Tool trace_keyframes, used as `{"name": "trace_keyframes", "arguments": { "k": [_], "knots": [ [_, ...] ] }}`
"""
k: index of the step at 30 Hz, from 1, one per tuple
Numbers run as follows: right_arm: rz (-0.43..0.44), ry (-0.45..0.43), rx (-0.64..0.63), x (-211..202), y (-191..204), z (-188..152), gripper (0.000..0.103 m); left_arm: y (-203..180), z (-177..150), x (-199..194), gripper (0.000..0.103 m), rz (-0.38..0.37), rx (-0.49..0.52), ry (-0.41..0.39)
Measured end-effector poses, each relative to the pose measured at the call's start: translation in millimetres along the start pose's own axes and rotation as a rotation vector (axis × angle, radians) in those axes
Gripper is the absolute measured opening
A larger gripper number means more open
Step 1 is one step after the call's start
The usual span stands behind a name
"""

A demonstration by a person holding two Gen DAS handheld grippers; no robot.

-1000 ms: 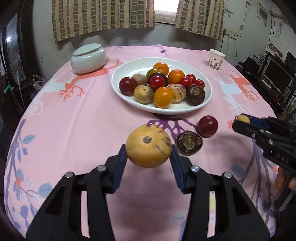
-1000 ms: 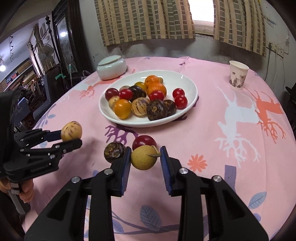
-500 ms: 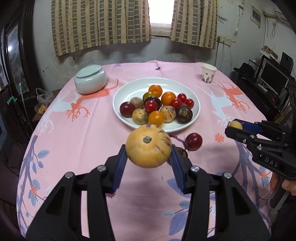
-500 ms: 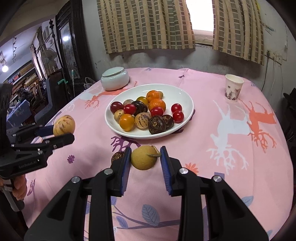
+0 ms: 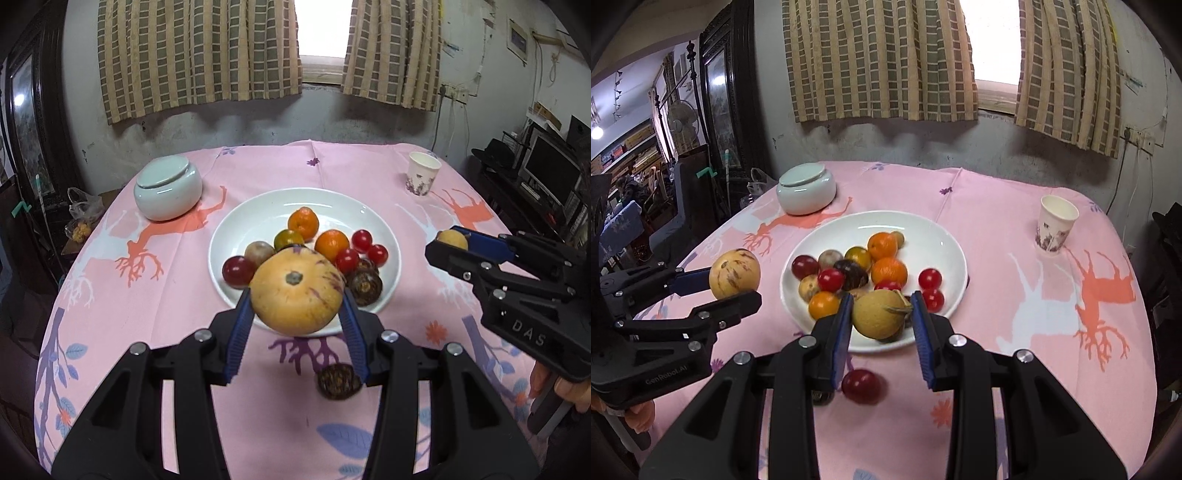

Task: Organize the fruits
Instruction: 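Carry both fruits onto the white plate and open both tools, then move both open tools back toward the last fruits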

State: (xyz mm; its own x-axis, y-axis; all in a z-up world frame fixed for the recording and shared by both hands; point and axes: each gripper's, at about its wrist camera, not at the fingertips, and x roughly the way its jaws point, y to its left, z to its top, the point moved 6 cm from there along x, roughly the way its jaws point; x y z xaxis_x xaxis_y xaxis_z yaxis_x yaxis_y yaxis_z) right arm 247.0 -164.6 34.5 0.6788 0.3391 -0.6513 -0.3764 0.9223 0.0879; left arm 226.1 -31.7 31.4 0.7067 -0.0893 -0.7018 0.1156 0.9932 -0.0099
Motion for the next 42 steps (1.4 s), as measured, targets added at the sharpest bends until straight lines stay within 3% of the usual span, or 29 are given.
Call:
{"name": "trace_keyframes", "arguments": {
  "k": [7, 14, 26, 29, 31, 32, 33, 35, 42],
  "knots": [
    [-0.017, 0.027, 0.027, 44.4, -13.3, 14.2, 0.032, 17.6, 25.7, 49.2, 0.047, 0.037, -0.034, 0.035],
    [-0.031, 0.067, 0.061, 87.7, -23.9, 17.7, 0.032, 28.6, 30.6, 83.2, 0.047, 0.048, -0.049, 0.059],
    [-0.043, 0.115, 0.117, 127.3, -29.2, 12.8, 0.032, 28.6, 37.1, 117.6, 0.047, 0.034, -0.060, 0.083],
    [-0.013, 0.158, 0.149, 135.3, -30.5, 8.4, 0.034, 24.8, 38.6, 122.7, 0.047, 0.038, -0.048, 0.091],
    [-0.046, 0.145, 0.156, 135.3, -34.4, 8.9, 0.034, 23.9, 41.9, 119.7, 0.059, 0.032, -0.048, 0.064],
    [-0.047, 0.130, 0.158, 133.5, -35.8, 9.8, 0.034, 24.6, 44.7, 115.5, 0.076, 0.052, -0.050, 0.035],
    [-0.042, 0.119, 0.161, 131.7, -36.6, 10.2, 0.035, 24.9, 46.8, 110.9, 0.081, 0.062, -0.052, 0.005],
    [-0.019, 0.118, 0.179, 127.7, -38.1, 9.0, 0.035, 23.2, 49.2, 103.2, 0.081, 0.066, -0.035, -0.024],
    [-0.002, 0.107, 0.194, 103.9, -44.1, 2.7, 0.036, 27.6, 44.2, 86.0, 0.082, 0.068, -0.041, -0.004]
  ]
}}
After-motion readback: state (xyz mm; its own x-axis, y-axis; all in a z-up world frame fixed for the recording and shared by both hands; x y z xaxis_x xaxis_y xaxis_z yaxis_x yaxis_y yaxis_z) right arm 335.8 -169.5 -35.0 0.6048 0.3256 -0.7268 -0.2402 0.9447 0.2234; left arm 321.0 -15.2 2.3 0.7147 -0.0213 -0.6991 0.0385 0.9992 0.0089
